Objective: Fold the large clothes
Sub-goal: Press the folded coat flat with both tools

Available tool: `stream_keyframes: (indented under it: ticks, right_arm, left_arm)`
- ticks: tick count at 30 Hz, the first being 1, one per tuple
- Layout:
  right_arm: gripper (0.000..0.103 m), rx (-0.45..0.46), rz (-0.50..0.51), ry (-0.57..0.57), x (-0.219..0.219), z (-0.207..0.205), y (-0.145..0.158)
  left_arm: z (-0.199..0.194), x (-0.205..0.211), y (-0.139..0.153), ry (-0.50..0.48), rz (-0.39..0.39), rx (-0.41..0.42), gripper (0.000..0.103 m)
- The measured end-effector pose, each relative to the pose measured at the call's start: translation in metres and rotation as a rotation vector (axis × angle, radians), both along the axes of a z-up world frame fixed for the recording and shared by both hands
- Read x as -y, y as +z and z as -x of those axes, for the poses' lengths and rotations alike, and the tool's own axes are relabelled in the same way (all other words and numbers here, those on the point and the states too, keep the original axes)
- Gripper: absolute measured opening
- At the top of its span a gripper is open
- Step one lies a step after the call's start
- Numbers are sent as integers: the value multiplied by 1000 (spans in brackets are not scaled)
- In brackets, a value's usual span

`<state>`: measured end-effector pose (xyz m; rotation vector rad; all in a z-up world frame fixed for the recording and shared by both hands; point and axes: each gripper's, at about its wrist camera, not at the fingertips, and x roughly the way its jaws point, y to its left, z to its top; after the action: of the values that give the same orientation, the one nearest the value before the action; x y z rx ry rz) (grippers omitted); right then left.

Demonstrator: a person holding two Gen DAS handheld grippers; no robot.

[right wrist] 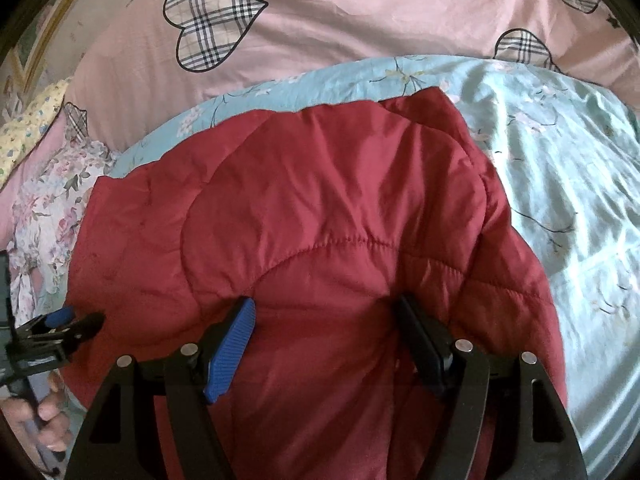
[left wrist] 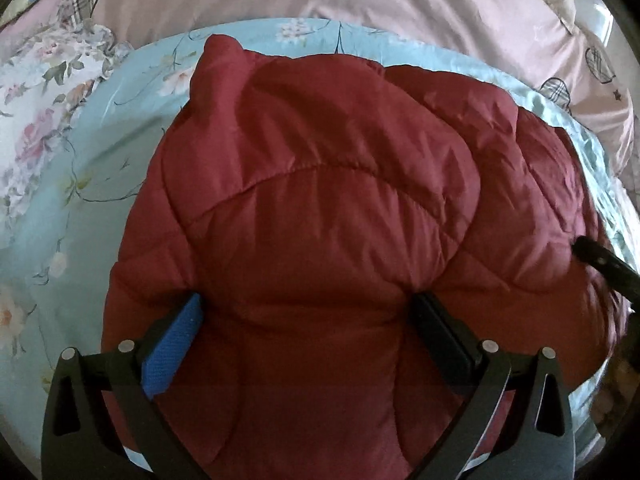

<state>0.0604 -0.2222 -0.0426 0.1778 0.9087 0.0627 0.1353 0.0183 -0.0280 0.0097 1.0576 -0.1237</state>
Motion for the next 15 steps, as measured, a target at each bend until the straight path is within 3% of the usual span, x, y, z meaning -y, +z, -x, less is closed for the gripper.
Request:
stream_keyframes:
  ticks: [10, 15]
  right_arm:
    - [76, 39, 80, 34, -20, 59, 20]
    - [76, 32, 86, 28, -17, 66, 18]
  left_arm:
    - [13, -1, 14, 5, -12, 22, 103]
    - [46, 1, 39, -38, 63, 64, 103]
